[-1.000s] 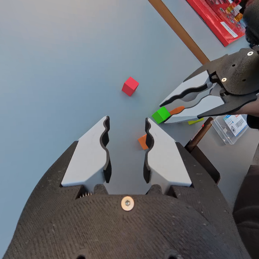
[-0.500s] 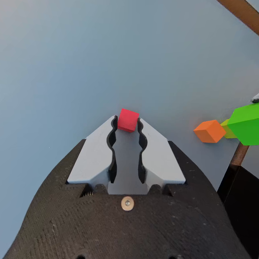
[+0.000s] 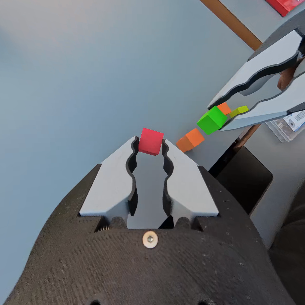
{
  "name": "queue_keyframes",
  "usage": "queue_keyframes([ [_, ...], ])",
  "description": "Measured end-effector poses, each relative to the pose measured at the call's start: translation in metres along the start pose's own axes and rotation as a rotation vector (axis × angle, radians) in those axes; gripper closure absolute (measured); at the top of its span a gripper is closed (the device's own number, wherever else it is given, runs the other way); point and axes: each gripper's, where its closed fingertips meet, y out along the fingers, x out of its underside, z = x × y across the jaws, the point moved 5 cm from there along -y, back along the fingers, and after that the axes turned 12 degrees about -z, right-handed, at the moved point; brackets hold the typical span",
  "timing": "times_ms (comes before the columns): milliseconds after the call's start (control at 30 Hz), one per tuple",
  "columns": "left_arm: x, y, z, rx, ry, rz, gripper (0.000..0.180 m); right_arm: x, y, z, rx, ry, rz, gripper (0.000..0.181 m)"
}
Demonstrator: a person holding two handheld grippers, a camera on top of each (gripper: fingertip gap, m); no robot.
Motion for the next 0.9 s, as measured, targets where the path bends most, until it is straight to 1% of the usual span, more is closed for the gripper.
queue_keyframes([
  [200, 0.021, -0.016, 0.016, 0.018, -0.054, 0.019, 0.155, -0.006, 0.02, -0.009, -0.015, -0.07, -0.062, 0.149],
  [333, 0.015, -0.019, 0.031, 0.047, -0.033, 0.041, 0.155, -0.003, 0.029, -0.007, -0.005, -0.087, -0.105, 0.149],
  [400, 0.008, -0.02, 0.037, 0.064, -0.008, 0.051, 0.155, -0.003, 0.027, -0.008, -0.001, -0.089, -0.108, 0.141],
  [467, -0.001, -0.02, 0.044, 0.08, 0.026, 0.063, 0.155, -0.004, 0.02, -0.008, 0.011, -0.087, -0.089, 0.139],
  [600, -0.017, -0.014, 0.058, 0.136, 0.075, 0.075, 0.155, 0.008, 0.004, -0.003, 0.027, -0.032, -0.068, 0.137],
  [700, -0.022, 0.0, 0.067, 0.16, 0.107, 0.048, 0.155, 0.027, -0.004, 0.003, 0.042, 0.032, -0.073, 0.137],
  [900, -0.021, 0.019, 0.072, 0.171, 0.113, -0.002, 0.154, 0.058, -0.019, 0.012, 0.077, 0.146, -0.07, 0.137],
])
